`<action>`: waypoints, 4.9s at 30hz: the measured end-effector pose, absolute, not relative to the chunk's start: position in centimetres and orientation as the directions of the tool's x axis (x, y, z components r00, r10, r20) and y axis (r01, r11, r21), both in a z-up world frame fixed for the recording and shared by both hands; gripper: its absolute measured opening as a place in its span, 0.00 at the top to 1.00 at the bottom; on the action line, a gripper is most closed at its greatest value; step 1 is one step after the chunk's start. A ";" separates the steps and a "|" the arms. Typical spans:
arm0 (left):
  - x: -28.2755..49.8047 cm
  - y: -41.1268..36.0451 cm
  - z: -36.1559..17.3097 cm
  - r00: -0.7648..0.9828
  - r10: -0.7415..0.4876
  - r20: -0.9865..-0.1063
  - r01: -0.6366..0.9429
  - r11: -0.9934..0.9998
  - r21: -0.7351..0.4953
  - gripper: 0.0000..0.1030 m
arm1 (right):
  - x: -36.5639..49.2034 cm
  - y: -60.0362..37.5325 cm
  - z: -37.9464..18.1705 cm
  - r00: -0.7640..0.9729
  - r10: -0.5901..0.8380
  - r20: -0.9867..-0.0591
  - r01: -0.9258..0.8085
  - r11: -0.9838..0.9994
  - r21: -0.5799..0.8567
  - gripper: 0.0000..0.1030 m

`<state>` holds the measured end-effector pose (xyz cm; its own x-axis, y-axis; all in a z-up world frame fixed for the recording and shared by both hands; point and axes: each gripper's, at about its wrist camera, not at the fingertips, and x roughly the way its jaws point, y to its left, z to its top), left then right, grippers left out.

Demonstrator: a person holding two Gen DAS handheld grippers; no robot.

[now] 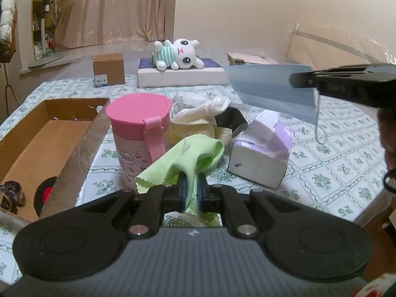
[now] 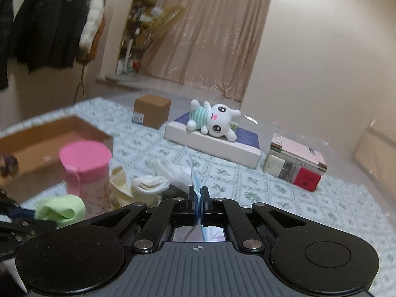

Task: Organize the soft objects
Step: 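Carry the mask and green cloth into the cardboard box and open both tools, then withdraw both tools from the box back toward the remaining pile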

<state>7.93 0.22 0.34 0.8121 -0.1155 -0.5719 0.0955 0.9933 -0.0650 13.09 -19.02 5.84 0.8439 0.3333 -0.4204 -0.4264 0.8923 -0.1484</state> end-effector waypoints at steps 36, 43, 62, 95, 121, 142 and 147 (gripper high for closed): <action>3.3 9.7 6.6 0.880 0.030 -0.474 -0.064 0.996 -0.056 0.93 | 8.6 -12.9 17.6 0.737 0.640 -0.219 -0.654 0.757 0.012 0.99; 4.1 16.4 6.3 0.856 0.120 -0.503 -0.159 0.987 -0.034 0.93 | 12.3 -5.4 17.4 0.633 0.739 -0.230 -0.744 0.663 0.079 0.99; 12.0 28.4 -0.1 0.775 0.152 -0.613 -0.232 0.971 -0.052 0.92 | 21.3 10.1 6.9 0.527 0.752 -0.397 -0.798 0.598 0.072 0.98; 2.4 22.6 2.4 0.807 0.144 -0.572 -0.258 0.959 -0.122 0.55 | 10.3 -2.7 7.7 0.645 0.672 -0.363 -0.657 0.731 0.184 0.33; 1.1 9.2 2.9 0.831 0.077 -0.551 -0.159 0.982 -0.102 0.18 | 5.7 -19.3 4.4 0.767 0.437 -0.470 -0.359 0.899 0.250 0.33; 3.6 5.6 2.7 0.830 0.007 -0.558 -0.059 0.995 -0.075 0.18 | 8.2 -21.2 3.4 0.763 0.416 -0.494 -0.329 0.909 0.257 0.33; 5.0 4.6 2.9 0.832 -0.014 -0.554 -0.025 0.998 -0.062 0.18 | 9.9 -20.8 3.2 0.749 0.423 -0.510 -0.389 0.904 0.179 0.33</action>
<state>4.99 4.62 2.87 0.8322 -0.0142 -0.5542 -0.0245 0.9977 -0.0624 9.89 -20.78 3.24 0.7485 0.4232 -0.5105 -0.3888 0.9038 0.1790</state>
